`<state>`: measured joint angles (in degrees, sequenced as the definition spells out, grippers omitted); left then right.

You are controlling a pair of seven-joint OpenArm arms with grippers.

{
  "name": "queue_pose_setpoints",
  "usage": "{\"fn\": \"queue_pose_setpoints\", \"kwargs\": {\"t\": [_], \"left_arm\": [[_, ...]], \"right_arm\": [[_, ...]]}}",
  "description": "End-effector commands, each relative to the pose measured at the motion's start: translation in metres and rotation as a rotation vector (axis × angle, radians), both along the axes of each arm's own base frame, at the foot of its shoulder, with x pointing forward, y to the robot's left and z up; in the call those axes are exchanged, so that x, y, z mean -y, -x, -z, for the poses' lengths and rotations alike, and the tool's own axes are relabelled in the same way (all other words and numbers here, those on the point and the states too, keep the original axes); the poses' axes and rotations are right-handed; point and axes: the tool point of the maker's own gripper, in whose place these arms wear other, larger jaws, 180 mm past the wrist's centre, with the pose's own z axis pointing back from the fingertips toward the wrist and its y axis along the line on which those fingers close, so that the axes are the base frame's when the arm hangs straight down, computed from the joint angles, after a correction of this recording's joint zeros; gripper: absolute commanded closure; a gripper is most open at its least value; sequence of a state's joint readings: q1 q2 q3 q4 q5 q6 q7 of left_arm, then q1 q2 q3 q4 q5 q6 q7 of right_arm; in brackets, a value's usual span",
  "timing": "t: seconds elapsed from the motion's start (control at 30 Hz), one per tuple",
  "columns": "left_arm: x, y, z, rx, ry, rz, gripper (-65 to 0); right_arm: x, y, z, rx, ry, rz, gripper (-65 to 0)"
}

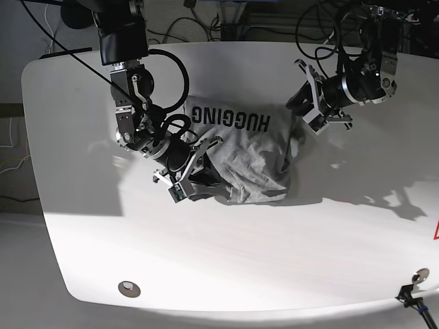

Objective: Fold the T-shirt properly

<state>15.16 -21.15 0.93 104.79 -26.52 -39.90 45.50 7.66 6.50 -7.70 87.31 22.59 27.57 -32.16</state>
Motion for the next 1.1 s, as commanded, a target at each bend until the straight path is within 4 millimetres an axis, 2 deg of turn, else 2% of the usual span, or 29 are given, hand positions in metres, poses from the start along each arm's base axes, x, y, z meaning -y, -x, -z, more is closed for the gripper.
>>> {"fn": "queue_pose_setpoints", "kwargs": {"t": [0.0,0.07,0.13,0.27,0.33,0.4,0.53,0.6,0.77,0.97,1.07], "left_arm": [[-0.004,-0.006,-0.012,0.040,0.008,-0.010,-8.4],[-0.019,-0.007,-0.015,0.054,-0.004,-0.054,-8.4],[-0.034,-0.007,-0.019,0.066,-0.015,-0.099,-8.4],[-0.057,-0.005,-0.026,0.145,-0.011,-0.176,-8.3],[-0.061,-0.005,-0.025,0.188,-0.022,-0.203,-8.3],[-0.069,0.000,-0.019,0.217,-0.055,-0.251,-8.3],[-0.068,0.014,-0.017,0.278,-0.038,-0.304,-8.3],[-0.066,0.025,-0.016,0.288,-0.030,-0.319,-8.3],[-0.077,0.070,-0.007,0.232,-0.039,-0.370,-8.3],[-0.084,0.128,0.000,0.114,-0.078,-0.414,-8.3],[-0.085,0.158,0.007,0.038,-0.089,-0.443,-8.3]], "right_arm": [[-0.004,-0.001,-0.024,0.070,-0.027,-0.009,-3.0],[-0.004,0.009,-0.033,0.095,-0.024,-0.004,-3.0],[0.011,0.020,-0.031,0.112,0.059,0.037,-3.0],[0.028,0.049,-0.013,0.134,0.226,0.077,-3.0],[0.034,0.065,-0.003,0.144,0.282,0.083,-3.0],[0.050,0.082,0.006,0.138,0.318,0.122,-3.0],[0.075,0.121,0.025,0.109,0.318,0.184,-3.0],[0.087,0.140,0.029,0.092,0.317,0.215,-3.0],[0.104,0.189,0.038,0.020,0.331,0.276,-3.0],[0.105,0.251,0.050,-0.077,0.322,0.286,-3.0],[0.112,0.285,0.054,-0.141,0.343,0.316,-3.0]]}}
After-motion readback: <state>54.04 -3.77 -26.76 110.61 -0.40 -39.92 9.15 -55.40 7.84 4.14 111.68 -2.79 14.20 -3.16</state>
